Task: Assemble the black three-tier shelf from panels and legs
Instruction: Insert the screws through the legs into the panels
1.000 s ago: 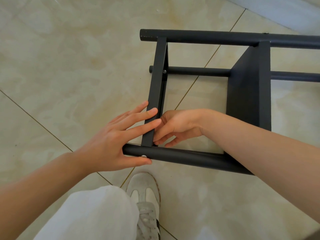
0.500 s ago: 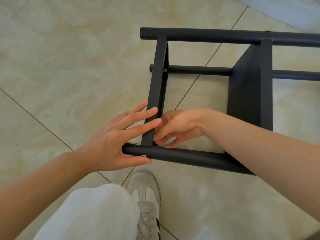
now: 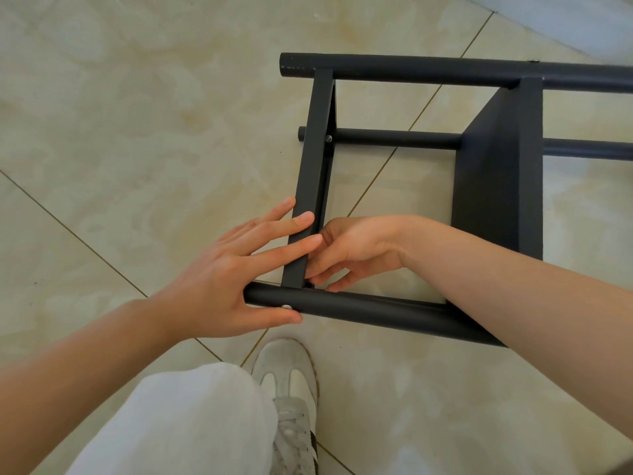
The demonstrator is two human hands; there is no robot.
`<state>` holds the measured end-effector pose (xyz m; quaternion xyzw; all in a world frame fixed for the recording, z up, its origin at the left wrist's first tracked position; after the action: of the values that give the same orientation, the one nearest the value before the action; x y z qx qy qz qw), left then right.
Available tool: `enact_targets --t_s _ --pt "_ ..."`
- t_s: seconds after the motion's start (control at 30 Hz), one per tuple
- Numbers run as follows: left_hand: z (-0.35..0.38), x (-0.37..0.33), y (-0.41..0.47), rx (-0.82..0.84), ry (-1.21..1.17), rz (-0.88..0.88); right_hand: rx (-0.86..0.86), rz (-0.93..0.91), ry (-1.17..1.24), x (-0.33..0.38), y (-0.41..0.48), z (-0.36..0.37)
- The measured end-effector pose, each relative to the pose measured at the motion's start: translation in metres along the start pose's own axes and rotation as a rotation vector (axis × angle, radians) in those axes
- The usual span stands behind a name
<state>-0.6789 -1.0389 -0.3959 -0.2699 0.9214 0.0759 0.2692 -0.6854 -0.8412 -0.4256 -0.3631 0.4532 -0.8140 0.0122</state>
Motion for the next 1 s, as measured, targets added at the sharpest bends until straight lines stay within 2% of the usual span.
enact_targets --t_s 0.6,0.83,1.0 --pt "0.000 -0.001 0.001 0.001 -0.011 -0.004 0.014 0.055 0.062 -0.009 0.006 0.009" --pt "0.000 -0.001 0.001 -0.003 -0.014 0.001 0.065 -0.014 0.123 -0.011 0.003 0.001" --pt "-0.001 -0.001 0.001 -0.006 -0.010 -0.001 0.020 0.002 0.103 -0.012 0.005 0.002"
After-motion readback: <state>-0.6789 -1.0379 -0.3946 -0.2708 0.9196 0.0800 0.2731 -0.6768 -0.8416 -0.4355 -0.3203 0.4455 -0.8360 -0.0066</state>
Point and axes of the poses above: each hand's wrist, its own y-axis towards the middle knuckle, its own z-axis out of the palm, x = y × z, the point moved 2 cm from there along y, towards the middle knuckle, and after that the axes turned 2 degrees about y, right-handed, at the moved point
